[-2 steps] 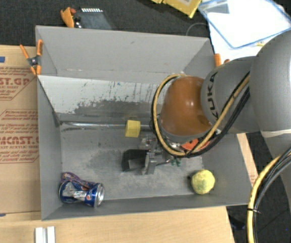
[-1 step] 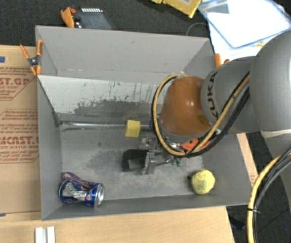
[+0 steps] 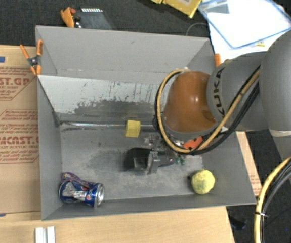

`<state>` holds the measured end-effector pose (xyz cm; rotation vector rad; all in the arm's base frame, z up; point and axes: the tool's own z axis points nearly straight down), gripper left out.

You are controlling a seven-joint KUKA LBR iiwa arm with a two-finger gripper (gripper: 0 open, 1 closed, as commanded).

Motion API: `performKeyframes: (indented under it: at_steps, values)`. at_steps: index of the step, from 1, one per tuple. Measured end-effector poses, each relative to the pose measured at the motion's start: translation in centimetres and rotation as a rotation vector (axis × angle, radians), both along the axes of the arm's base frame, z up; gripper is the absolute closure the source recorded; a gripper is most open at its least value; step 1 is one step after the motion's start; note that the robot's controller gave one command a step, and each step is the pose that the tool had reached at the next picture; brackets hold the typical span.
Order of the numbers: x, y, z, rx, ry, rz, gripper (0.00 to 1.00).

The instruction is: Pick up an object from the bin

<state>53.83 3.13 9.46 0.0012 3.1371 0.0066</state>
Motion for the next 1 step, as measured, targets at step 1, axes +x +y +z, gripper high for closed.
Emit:
performKeyframes:
  at_steps: [1]
  values:
    - [0.03, 0.01, 4.37, 0.0, -0.001, -0.001, 1.0]
